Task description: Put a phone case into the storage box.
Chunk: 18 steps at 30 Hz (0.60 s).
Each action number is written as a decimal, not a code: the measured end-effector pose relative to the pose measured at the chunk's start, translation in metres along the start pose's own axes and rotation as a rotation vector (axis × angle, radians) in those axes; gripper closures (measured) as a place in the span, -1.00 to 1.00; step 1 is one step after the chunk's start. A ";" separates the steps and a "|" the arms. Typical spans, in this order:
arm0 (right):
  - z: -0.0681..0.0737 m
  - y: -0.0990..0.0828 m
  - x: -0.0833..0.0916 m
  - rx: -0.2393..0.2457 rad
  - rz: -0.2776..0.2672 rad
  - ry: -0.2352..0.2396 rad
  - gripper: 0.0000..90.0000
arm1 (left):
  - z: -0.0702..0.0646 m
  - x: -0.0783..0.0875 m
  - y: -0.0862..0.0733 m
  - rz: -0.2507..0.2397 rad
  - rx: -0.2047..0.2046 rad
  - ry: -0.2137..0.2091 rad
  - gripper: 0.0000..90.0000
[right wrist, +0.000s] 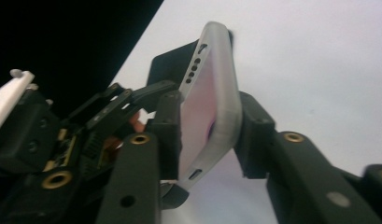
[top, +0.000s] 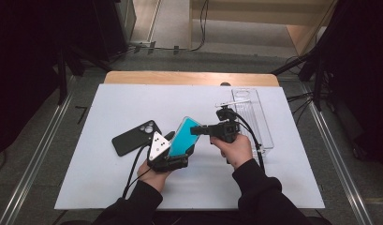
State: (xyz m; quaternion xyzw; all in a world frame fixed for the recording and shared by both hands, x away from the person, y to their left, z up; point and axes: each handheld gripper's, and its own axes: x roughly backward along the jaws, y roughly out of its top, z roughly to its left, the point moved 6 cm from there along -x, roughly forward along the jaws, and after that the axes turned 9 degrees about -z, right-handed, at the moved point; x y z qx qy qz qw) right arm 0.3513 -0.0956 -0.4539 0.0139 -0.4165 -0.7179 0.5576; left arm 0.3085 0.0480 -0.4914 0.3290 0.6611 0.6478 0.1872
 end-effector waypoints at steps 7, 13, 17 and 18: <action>0.003 0.002 0.006 -0.050 0.005 0.052 0.70 | -0.002 0.001 0.002 -0.022 -0.014 -0.006 -0.63; 0.004 0.003 0.008 -0.052 0.009 0.052 0.71 | -0.003 0.001 0.004 -0.002 0.014 -0.028 -0.63; 0.002 0.003 0.010 -0.041 0.018 0.037 0.71 | -0.003 0.000 0.005 0.024 0.065 -0.057 -0.64; 0.002 0.003 0.010 -0.036 0.017 0.035 0.71 | -0.002 0.000 0.006 0.032 0.071 -0.062 -0.64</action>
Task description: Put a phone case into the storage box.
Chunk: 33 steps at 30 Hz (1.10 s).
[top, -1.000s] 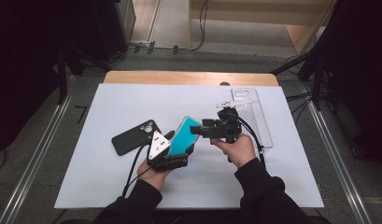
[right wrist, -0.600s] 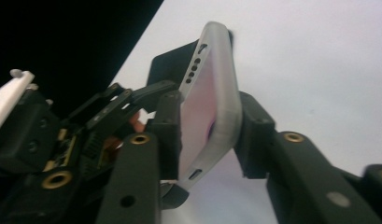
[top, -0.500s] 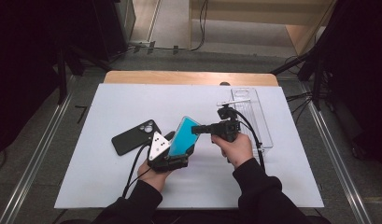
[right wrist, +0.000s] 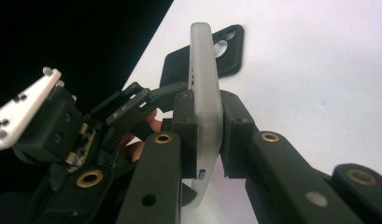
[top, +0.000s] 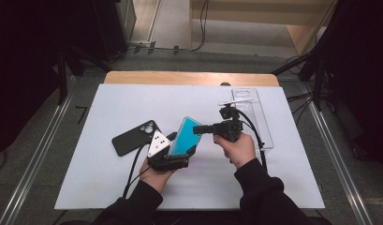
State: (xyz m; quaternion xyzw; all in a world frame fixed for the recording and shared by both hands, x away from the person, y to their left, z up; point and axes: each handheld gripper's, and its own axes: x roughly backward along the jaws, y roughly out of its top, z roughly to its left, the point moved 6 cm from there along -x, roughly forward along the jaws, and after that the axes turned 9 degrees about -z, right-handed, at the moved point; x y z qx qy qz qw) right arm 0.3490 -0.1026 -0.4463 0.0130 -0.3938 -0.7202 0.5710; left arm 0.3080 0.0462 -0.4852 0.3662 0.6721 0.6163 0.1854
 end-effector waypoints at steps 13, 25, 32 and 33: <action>-0.001 0.003 0.013 0.122 -0.033 -0.111 0.71 | -0.003 0.005 0.010 0.138 0.022 -0.060 -0.63; 0.000 0.000 0.024 0.217 -0.032 -0.144 0.71 | -0.002 0.010 0.013 0.278 0.057 -0.164 -0.56; -0.003 -0.004 0.027 0.271 -0.021 -0.141 0.70 | 0.008 0.014 0.016 0.305 0.042 -0.162 -0.47; -0.003 -0.004 0.028 0.268 -0.020 -0.138 0.70 | 0.008 0.014 0.016 0.319 0.040 -0.167 -0.47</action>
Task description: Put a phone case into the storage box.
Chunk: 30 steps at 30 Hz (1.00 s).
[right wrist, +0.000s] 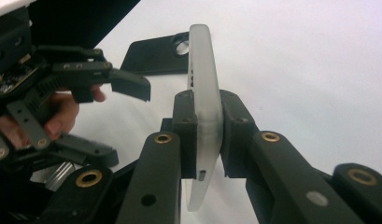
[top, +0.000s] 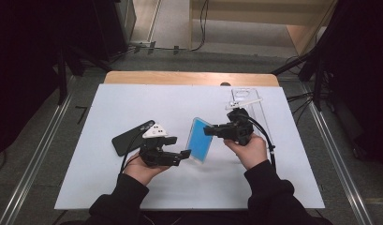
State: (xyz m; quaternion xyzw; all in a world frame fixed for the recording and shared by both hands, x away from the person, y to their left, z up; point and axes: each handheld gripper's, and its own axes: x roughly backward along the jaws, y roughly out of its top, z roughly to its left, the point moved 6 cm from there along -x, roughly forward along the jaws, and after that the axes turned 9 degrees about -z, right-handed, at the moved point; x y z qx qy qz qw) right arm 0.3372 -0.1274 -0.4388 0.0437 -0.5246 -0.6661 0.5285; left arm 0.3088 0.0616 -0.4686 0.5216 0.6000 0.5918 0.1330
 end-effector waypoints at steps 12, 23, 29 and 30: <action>0.003 -0.005 0.011 0.099 0.016 0.022 0.70 | 0.011 0.007 0.007 0.074 0.035 -0.002 -0.38; 0.013 -0.006 0.015 0.215 0.029 0.113 0.71 | 0.004 0.013 0.021 0.092 -0.041 -0.122 -0.29; 0.022 -0.008 0.014 0.271 0.054 0.174 0.71 | -0.001 0.018 0.028 0.066 -0.046 -0.205 -0.24; 0.023 -0.009 0.013 0.279 0.062 0.186 0.71 | -0.002 0.018 0.029 0.064 -0.046 -0.214 -0.22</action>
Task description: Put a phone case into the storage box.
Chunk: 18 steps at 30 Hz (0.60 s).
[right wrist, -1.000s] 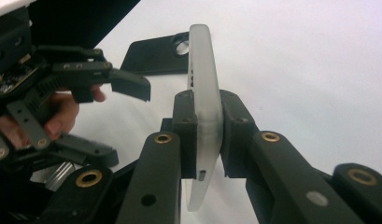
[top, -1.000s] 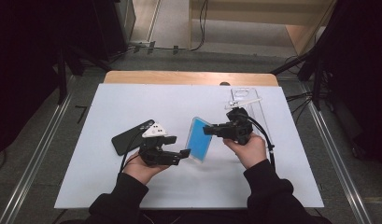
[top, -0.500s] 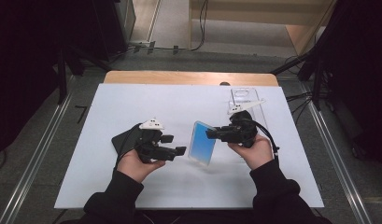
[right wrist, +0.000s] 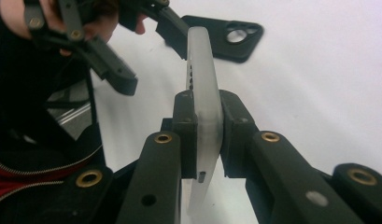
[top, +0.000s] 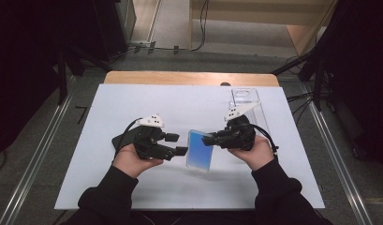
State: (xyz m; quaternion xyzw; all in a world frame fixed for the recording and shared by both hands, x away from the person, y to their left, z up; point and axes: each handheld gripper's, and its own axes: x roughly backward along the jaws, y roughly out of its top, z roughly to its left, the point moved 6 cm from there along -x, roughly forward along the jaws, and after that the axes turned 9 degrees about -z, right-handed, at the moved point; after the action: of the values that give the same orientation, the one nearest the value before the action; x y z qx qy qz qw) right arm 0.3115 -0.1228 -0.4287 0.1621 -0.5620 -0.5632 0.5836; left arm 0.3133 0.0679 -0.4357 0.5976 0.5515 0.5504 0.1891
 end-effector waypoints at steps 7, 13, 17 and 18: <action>0.006 -0.001 -0.004 0.048 0.022 0.049 0.71 | -0.005 -0.002 0.001 0.028 -0.068 -0.068 -0.22; 0.011 -0.002 -0.006 0.073 0.034 0.095 0.71 | -0.008 -0.004 0.002 0.055 -0.097 -0.101 -0.19; 0.015 -0.002 -0.007 0.099 0.036 0.117 0.71 | -0.008 -0.004 0.003 0.052 -0.094 -0.128 -0.18; 0.016 -0.002 -0.007 0.106 0.033 0.122 0.71 | -0.008 -0.005 0.003 0.056 -0.094 -0.134 -0.14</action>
State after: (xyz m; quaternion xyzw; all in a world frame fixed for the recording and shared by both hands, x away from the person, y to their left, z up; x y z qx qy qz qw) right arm 0.2996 -0.1103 -0.4288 0.2176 -0.5568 -0.5123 0.6166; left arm 0.3087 0.0596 -0.4324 0.6387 0.4942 0.5395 0.2382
